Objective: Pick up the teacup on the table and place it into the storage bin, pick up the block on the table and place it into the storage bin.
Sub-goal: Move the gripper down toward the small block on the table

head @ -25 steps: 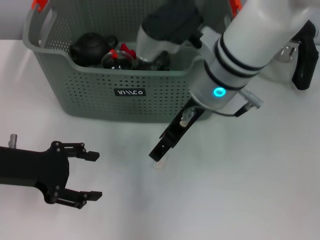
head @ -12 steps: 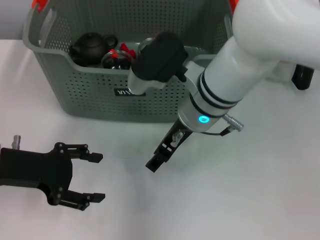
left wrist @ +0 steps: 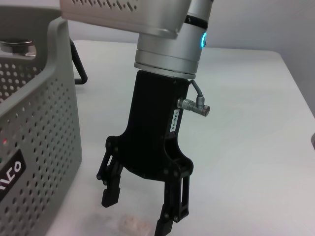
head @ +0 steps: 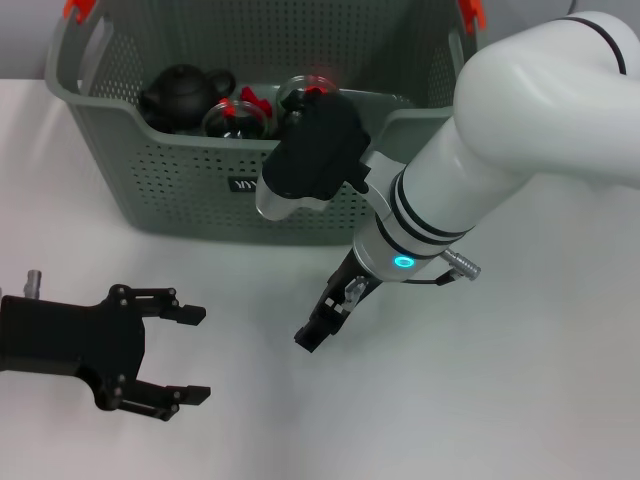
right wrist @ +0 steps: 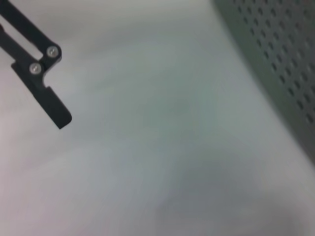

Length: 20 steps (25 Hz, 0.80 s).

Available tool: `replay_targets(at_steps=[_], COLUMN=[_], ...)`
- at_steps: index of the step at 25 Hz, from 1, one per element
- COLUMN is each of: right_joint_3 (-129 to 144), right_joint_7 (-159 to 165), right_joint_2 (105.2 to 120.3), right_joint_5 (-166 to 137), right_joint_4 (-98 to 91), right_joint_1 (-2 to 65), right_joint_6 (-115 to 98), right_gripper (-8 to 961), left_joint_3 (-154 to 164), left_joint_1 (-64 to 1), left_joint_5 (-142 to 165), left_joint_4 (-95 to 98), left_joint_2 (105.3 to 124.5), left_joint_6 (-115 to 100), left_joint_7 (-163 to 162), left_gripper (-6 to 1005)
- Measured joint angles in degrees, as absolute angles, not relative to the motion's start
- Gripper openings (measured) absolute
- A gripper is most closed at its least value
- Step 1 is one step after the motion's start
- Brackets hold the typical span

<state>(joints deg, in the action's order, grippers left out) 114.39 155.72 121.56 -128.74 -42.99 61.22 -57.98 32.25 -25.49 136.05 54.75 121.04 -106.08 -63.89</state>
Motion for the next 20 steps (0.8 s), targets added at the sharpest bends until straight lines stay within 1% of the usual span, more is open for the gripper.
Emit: replay_targets(at_steps=[20], right_joint_3=[116.3], right_joint_7=[151.0], right_joint_2=[121.71], right_joint_5=[-127.2], right_joint_4=[-41.7], right_joint_1=[60.7], right_joint_6=[-55.7], right_gripper=[904], left_joint_3=[32.2], left_joint_1=[-25.7], left_joint_5=[136.1], left_joint_4=[54.3], left_joint_2=[121.22], left_joint_6=[-105.4], left_joint_7=[-63.9], left_gripper=[859])
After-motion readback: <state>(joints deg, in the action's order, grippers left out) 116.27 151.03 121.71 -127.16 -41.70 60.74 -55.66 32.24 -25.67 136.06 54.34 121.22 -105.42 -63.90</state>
